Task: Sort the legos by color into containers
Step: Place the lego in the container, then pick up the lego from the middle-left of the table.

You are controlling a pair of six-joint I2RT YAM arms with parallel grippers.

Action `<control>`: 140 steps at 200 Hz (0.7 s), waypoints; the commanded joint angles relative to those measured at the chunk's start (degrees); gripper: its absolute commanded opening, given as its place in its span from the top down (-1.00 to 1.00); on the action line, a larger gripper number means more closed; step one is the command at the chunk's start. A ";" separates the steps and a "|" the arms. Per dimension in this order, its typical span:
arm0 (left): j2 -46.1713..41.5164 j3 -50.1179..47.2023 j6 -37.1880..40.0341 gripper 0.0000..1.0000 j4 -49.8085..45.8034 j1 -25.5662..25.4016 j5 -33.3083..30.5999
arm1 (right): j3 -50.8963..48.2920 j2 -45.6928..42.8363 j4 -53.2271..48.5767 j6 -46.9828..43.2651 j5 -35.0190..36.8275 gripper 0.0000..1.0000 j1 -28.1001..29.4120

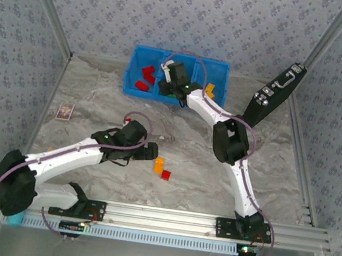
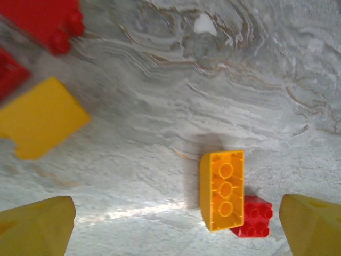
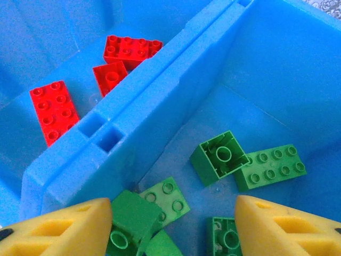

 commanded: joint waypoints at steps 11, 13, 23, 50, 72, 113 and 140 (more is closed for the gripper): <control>4.74 2.39 -5.02 -0.87 3.86 -3.00 -0.37 | -4.46 -8.02 1.81 -0.69 0.23 -0.35 -0.30; 4.89 2.41 -5.02 -0.86 4.09 -3.20 -0.36 | -4.80 -8.44 1.91 -0.69 0.23 -0.35 -0.34; 5.98 2.50 -5.10 -0.82 5.17 -4.00 -0.85 | -7.29 -10.79 2.52 -0.78 0.29 -0.36 -0.44; 9.71 3.64 -5.54 -0.76 5.67 -4.70 -1.34 | -15.10 -18.35 4.51 -0.61 -0.68 -0.37 -0.89; 13.22 5.06 -5.54 -0.66 5.88 -5.45 -0.98 | -21.89 -24.92 6.34 -0.52 -0.74 -0.39 -1.73; 20.19 7.54 -5.76 -0.58 7.08 -7.03 -0.48 | -33.01 -35.01 8.24 0.94 -0.85 -0.40 -4.72; 24.13 9.79 -5.54 -0.52 6.38 -7.73 0.58 | -38.43 -39.56 9.02 1.83 -1.09 -0.41 -6.80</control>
